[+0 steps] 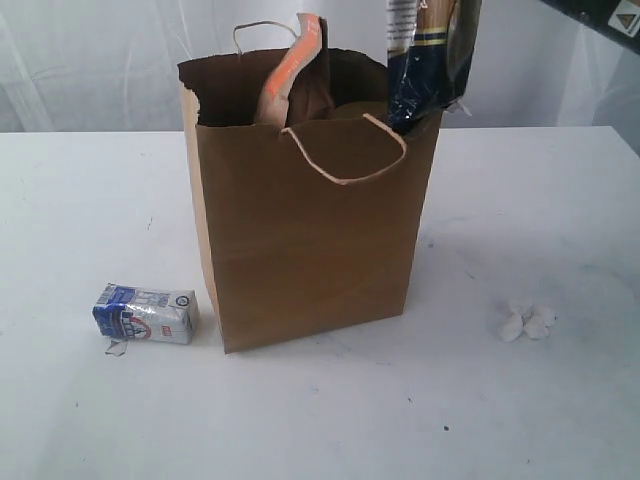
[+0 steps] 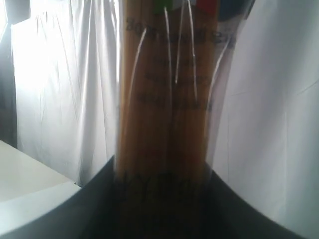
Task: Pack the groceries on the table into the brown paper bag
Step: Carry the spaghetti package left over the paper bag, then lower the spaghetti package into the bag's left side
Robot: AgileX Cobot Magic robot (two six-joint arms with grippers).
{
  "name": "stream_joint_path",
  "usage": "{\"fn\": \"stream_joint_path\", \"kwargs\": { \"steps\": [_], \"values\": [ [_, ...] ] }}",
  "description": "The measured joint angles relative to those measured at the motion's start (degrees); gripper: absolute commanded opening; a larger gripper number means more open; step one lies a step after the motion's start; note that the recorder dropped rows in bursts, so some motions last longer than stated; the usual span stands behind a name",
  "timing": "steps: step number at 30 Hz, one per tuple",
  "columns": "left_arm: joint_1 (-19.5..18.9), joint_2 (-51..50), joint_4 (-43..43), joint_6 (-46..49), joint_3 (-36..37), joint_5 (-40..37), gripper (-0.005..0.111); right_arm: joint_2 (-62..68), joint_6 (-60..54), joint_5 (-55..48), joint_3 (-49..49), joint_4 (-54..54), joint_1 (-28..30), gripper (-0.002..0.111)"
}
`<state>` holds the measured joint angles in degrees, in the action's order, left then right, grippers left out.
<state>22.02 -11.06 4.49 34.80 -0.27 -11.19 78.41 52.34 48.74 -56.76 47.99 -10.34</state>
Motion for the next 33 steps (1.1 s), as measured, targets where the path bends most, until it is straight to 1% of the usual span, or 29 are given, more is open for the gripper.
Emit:
{"fn": "stream_joint_path", "kwargs": {
  "steps": [4, 8, 14, 23, 28, 33],
  "values": [
    [0.0, 0.0, 0.0, 0.0, 0.0, 0.0, 0.000, 0.0, -0.7, 1.2, 0.0, 0.8, 0.0, 0.000],
    [0.0, 0.0, 0.0, 0.0, 0.0, 0.0, 0.000, 0.0, -1.4, 2.7, 0.0, -0.8, 0.0, 0.000],
    [0.0, 0.0, 0.0, 0.0, 0.0, 0.0, 0.000, 0.3, -6.4, 8.9, 0.0, -2.5, -0.2, 0.000],
    [0.0, 0.0, 0.0, 0.0, 0.0, 0.0, 0.000, 2.4, -21.0, 11.1, 0.0, -0.9, -5.1, 0.000],
    [0.0, 0.0, 0.0, 0.0, 0.0, 0.0, 0.000, 4.7, -24.1, 10.7, -2.7, -0.4, -6.9, 0.000],
    [0.0, 0.0, 0.0, 0.0, 0.0, 0.0, 0.000, 7.2, -24.7, 10.3, -5.8, -0.7, -8.4, 0.000]
  ]
}}
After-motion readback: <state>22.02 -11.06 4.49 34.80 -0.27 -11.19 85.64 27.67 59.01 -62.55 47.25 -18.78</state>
